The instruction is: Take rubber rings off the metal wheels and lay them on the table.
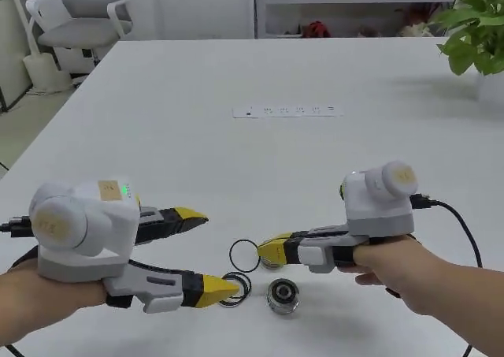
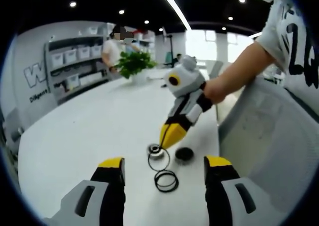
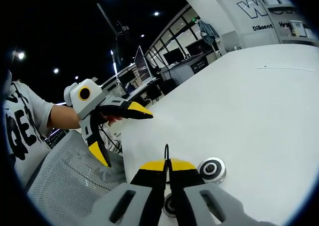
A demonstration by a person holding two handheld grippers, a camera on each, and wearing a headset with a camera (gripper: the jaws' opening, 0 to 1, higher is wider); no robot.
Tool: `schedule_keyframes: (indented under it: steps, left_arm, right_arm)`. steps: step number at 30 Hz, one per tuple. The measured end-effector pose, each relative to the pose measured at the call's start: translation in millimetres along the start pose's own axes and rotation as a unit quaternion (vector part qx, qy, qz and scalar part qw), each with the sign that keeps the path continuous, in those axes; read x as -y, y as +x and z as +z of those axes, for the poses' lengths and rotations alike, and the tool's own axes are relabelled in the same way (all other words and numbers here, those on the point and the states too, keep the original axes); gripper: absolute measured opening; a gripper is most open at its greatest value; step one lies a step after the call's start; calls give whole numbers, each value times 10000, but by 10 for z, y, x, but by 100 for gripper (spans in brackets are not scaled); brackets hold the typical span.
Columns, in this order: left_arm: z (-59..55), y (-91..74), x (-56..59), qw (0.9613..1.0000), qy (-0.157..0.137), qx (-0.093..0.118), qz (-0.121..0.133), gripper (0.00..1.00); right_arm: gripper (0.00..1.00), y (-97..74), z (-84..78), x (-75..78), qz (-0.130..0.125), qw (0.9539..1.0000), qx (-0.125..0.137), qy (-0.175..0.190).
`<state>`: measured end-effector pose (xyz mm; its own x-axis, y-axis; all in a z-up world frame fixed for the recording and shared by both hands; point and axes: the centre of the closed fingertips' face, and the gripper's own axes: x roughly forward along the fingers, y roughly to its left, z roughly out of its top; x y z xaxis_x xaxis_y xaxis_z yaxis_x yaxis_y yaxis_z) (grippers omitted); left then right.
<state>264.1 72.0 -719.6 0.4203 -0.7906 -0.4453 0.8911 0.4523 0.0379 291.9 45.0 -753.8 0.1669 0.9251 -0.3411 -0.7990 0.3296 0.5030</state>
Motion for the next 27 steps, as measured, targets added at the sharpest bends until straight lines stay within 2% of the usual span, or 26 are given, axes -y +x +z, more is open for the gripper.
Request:
schedule_keyframes:
  steps: [5, 16, 27]
  left_arm:
    - [-34, -25, 19, 10000, -49, -35, -4, 67]
    - [-92, -81, 2, 9998, -171, -52, 46, 69]
    - [-171, -83, 2, 9997, -229, -105, 65, 69]
  right_arm:
    - [0, 71, -98, -75, 108, 9997, -195, -48]
    - [0, 186, -239, -136, 267, 9987, -442, -6]
    - [0, 231, -351, -99, 169, 9978, -634, -74]
